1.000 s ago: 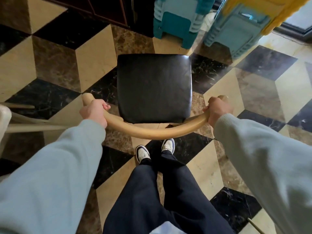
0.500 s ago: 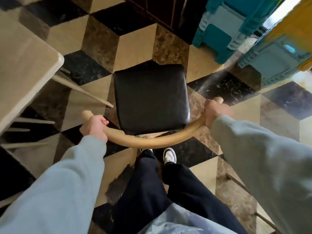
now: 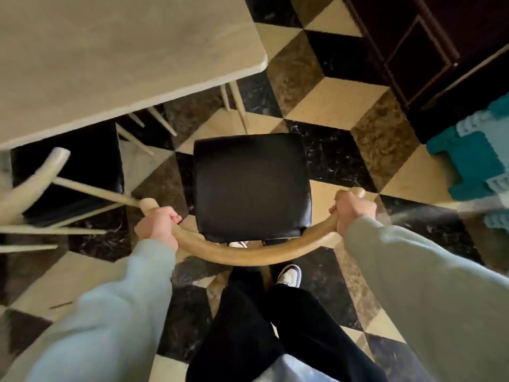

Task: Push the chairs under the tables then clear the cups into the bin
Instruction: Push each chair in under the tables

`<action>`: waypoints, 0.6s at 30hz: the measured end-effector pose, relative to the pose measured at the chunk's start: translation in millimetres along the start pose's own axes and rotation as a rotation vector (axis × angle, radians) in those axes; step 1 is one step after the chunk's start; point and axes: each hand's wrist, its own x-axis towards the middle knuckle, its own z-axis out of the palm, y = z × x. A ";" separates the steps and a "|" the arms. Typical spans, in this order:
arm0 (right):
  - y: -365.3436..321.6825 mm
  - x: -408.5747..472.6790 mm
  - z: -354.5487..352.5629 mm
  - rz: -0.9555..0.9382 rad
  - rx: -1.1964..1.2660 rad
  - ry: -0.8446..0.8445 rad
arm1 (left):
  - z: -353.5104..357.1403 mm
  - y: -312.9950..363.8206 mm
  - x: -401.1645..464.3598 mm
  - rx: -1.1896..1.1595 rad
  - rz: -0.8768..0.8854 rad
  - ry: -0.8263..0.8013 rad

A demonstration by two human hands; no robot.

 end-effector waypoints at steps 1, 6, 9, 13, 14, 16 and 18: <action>-0.7 -5.2 9.6 0.015 -0.014 0.021 | -8.1 -0.9 5.5 -0.005 -0.011 0.011; -5.8 -24.0 75.5 -0.024 -0.093 0.031 | -50.3 -3.3 47.0 -0.077 -0.041 0.049; -11.3 -31.8 108.5 -0.033 -0.105 0.007 | -59.9 3.8 72.5 -0.148 -0.026 0.035; -21.3 -44.4 148.8 -0.074 -0.148 0.015 | -66.8 21.4 107.1 -0.532 -0.152 -0.021; -24.0 -46.7 157.7 -0.084 -0.167 0.018 | -70.2 21.8 114.6 -0.599 -0.164 0.026; -29.4 -53.0 175.4 -0.098 -0.197 0.014 | -79.1 24.9 116.1 -0.580 -0.177 0.081; -34.3 -58.4 192.5 -0.108 -0.207 0.007 | -85.4 37.1 123.4 -0.606 -0.235 0.043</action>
